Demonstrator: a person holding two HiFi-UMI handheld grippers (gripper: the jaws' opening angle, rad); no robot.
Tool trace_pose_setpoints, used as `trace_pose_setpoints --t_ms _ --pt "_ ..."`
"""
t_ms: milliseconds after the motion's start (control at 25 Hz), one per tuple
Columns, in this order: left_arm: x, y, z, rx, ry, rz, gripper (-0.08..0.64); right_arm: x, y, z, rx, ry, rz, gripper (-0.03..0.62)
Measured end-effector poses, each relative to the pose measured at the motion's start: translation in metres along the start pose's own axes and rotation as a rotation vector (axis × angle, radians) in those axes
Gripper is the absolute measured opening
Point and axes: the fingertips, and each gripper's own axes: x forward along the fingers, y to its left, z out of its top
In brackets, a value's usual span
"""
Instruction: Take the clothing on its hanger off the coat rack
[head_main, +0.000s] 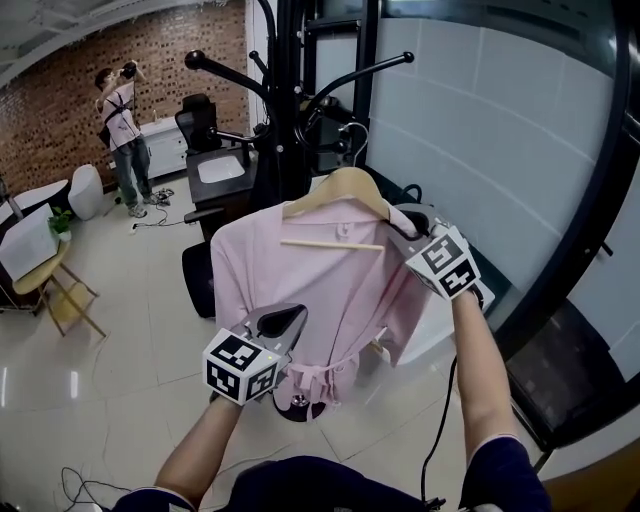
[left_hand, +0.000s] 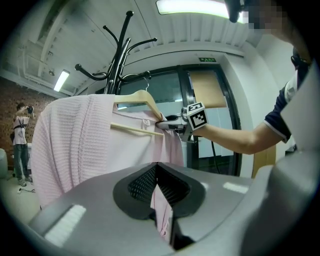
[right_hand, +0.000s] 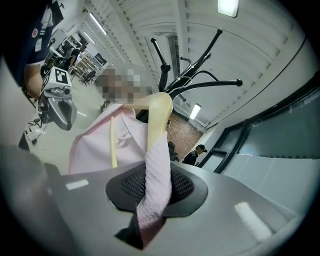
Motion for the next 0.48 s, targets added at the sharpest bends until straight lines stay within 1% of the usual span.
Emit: trace_pose_setpoints --t_ms 280,480 --pt "0.003 -0.018 -0.001 -0.001 0.008 -0.011 0.012 -0.034 0.011 -0.002 0.002 -0.016 -0.025 0.077" --pt "-0.005 -0.027 -0.004 -0.011 0.010 0.016 0.012 -0.056 0.031 0.004 -0.052 -0.025 -0.019 0.077"
